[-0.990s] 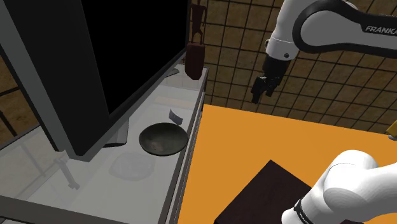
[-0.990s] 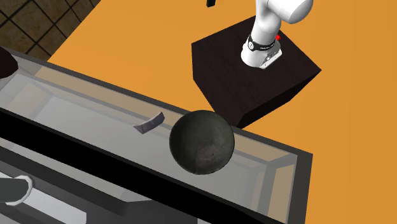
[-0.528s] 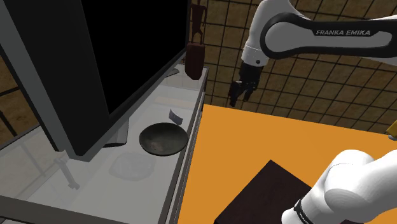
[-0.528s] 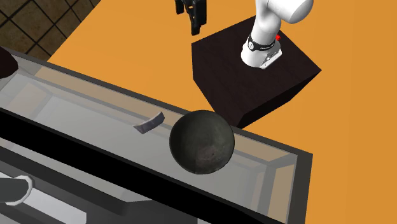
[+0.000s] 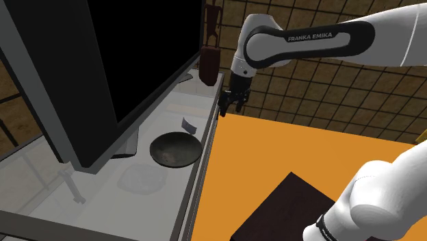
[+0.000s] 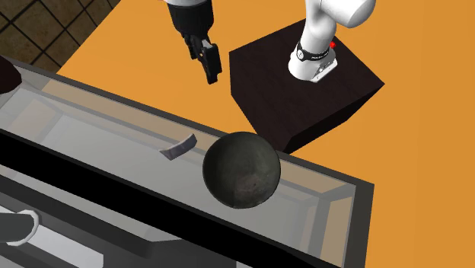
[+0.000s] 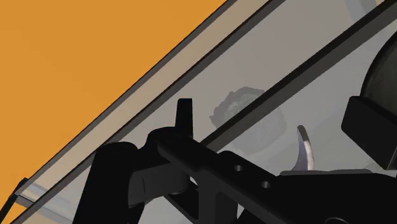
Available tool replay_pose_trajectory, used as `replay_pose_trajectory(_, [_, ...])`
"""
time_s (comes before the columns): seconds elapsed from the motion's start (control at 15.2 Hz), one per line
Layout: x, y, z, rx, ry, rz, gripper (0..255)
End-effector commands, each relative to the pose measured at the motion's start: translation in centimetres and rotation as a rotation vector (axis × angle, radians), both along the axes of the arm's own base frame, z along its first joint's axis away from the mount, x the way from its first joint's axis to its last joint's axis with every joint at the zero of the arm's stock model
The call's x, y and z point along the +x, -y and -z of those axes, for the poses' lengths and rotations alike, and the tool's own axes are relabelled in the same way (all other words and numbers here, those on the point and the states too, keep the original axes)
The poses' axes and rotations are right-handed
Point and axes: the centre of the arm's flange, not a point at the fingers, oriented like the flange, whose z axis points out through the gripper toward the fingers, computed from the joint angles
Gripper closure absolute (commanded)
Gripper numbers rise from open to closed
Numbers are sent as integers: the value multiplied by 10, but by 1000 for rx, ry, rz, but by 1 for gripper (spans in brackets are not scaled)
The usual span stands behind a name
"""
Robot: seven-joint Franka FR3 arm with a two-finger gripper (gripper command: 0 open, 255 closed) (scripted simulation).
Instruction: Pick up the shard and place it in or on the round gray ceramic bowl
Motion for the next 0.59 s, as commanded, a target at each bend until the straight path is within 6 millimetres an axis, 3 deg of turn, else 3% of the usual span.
replay_pose_trajectory(0.0, [23, -10, 10, 25, -2, -7, 0])
replay_pose_trajectory(0.53, [106, -51, 50, 123, -11, -36, 0])
